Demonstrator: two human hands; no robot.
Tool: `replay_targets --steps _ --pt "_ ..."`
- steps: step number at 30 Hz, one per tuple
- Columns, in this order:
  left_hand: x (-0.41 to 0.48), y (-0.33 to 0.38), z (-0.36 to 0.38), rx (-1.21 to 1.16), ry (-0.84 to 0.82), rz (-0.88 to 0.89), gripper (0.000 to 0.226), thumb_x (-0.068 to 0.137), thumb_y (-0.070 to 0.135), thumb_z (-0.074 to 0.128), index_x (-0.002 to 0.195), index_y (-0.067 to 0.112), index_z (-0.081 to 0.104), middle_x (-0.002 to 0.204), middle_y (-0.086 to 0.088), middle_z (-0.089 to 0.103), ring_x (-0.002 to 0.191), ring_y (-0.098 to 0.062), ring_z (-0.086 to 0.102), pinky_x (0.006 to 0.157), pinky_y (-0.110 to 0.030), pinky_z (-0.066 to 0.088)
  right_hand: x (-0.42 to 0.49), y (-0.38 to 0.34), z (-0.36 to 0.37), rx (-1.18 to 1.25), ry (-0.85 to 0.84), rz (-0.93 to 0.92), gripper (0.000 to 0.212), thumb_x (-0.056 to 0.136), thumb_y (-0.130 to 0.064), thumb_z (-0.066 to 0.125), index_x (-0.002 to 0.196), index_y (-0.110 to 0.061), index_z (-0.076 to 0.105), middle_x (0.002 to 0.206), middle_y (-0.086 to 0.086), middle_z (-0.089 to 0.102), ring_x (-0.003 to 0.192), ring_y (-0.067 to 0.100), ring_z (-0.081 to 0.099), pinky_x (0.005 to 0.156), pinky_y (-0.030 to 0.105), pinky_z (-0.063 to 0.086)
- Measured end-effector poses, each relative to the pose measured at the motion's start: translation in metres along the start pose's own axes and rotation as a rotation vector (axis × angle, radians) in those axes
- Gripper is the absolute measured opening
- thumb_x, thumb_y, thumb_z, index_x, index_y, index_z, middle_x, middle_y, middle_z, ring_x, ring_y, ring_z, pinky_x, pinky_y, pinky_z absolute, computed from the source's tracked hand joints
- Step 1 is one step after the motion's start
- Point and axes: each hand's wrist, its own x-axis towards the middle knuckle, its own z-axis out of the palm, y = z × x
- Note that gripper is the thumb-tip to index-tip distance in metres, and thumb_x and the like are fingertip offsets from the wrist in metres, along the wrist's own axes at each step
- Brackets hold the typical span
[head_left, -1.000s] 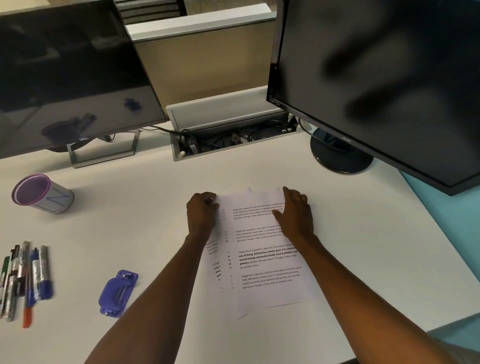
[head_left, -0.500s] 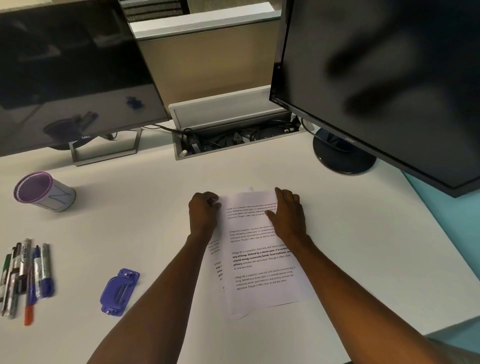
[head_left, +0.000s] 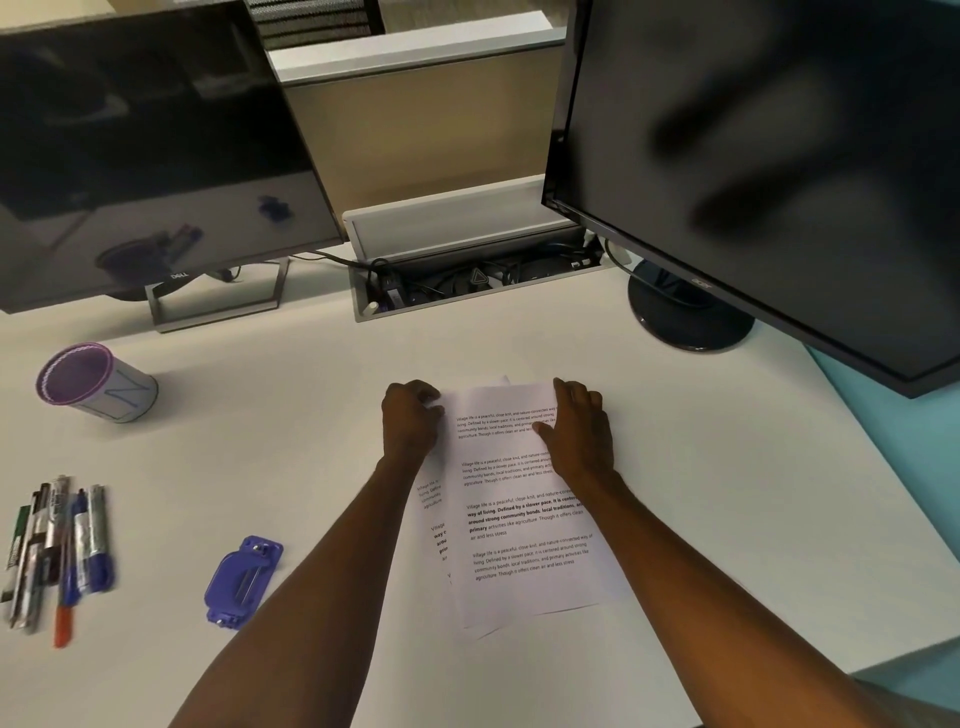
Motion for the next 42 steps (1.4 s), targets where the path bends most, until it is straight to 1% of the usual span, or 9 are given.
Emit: replay_targets --steps 7,16,20,23,26,29,36,40,42 --pt "0.001 0.012 0.0 -0.023 -0.033 -0.051 0.02 0.09 0.0 0.06 0.1 -0.003 0.077 0.102 -0.019 0.077 0.098 -0.036 0.071 0.078 -0.03 0.051 0.001 -0.001 -0.002 -0.021 -0.009 0.004 0.072 0.095 -0.031 0.068 0.154 -0.013 0.032 0.152 0.007 0.043 0.135 0.027 0.039 0.108 0.038 0.041" --pt "0.002 0.017 -0.001 -0.227 0.015 -0.147 0.023 0.095 0.022 0.071 0.116 0.01 0.071 0.111 -0.007 0.074 0.105 -0.028 0.068 0.093 -0.042 0.056 0.001 0.0 -0.002 -0.035 -0.007 -0.001 0.071 0.096 -0.032 0.068 0.154 -0.014 0.032 0.153 0.007 0.042 0.135 0.027 0.04 0.108 0.038 0.041" --pt "0.004 0.011 -0.001 -0.344 -0.002 -0.228 0.039 0.091 0.021 0.08 0.125 0.008 0.068 0.116 -0.016 0.074 0.091 -0.028 0.065 0.079 -0.038 0.054 -0.001 0.001 -0.001 -0.053 -0.002 -0.004 0.069 0.096 -0.035 0.066 0.153 -0.014 0.034 0.153 0.006 0.042 0.136 0.027 0.04 0.108 0.039 0.042" --pt "-0.001 0.005 -0.001 -0.396 -0.045 -0.268 0.037 0.088 0.017 0.083 0.121 0.004 0.07 0.117 -0.021 0.074 0.085 -0.027 0.059 0.073 -0.037 0.049 -0.002 0.002 -0.001 -0.048 0.008 -0.007 0.068 0.096 -0.037 0.066 0.152 -0.014 0.035 0.153 0.006 0.043 0.136 0.027 0.04 0.108 0.04 0.042" --pt "-0.012 -0.004 0.0 -0.414 -0.07 -0.293 0.028 0.085 0.011 0.084 0.11 0.003 0.074 0.109 -0.019 0.077 0.087 -0.039 0.073 0.07 -0.039 0.054 -0.004 0.003 0.0 -0.031 0.018 -0.008 0.068 0.097 -0.039 0.065 0.153 -0.014 0.035 0.154 0.006 0.043 0.137 0.026 0.04 0.11 0.041 0.041" --pt "-0.027 -0.012 0.004 -0.406 -0.092 -0.287 0.02 0.083 0.006 0.084 0.101 0.005 0.076 0.101 -0.016 0.079 0.095 -0.041 0.077 0.084 -0.049 0.064 -0.006 0.005 0.0 -0.001 0.02 -0.02 0.07 0.097 -0.04 0.064 0.154 -0.015 0.034 0.155 0.006 0.041 0.139 0.026 0.039 0.111 0.041 0.039" --pt "-0.047 -0.011 -0.003 -0.55 -0.14 -0.285 0.013 0.087 -0.001 0.077 0.1 0.0 0.077 0.101 -0.02 0.079 0.096 -0.043 0.076 0.089 -0.057 0.063 -0.017 0.024 -0.009 0.41 0.074 -0.008 0.078 0.091 -0.032 0.075 0.155 -0.011 0.035 0.155 0.011 0.042 0.141 0.029 0.039 0.116 0.041 0.037" --pt "-0.056 -0.004 -0.019 -0.647 -0.216 -0.213 0.005 0.09 -0.001 0.075 0.092 0.003 0.078 0.089 -0.01 0.082 0.081 -0.026 0.078 0.07 -0.037 0.066 -0.025 0.042 -0.023 0.721 0.001 0.112 0.089 0.085 -0.03 0.082 0.156 -0.016 0.031 0.151 0.008 0.048 0.131 0.026 0.052 0.105 0.04 0.049" --pt "-0.06 -0.001 -0.028 -0.685 -0.262 -0.154 0.006 0.091 0.002 0.075 0.096 0.004 0.079 0.095 -0.011 0.082 0.082 -0.024 0.079 0.073 -0.036 0.065 -0.033 0.048 -0.03 0.874 -0.071 0.142 0.089 0.083 -0.033 0.083 0.155 -0.022 0.033 0.144 0.002 0.055 0.124 0.021 0.059 0.101 0.039 0.054"
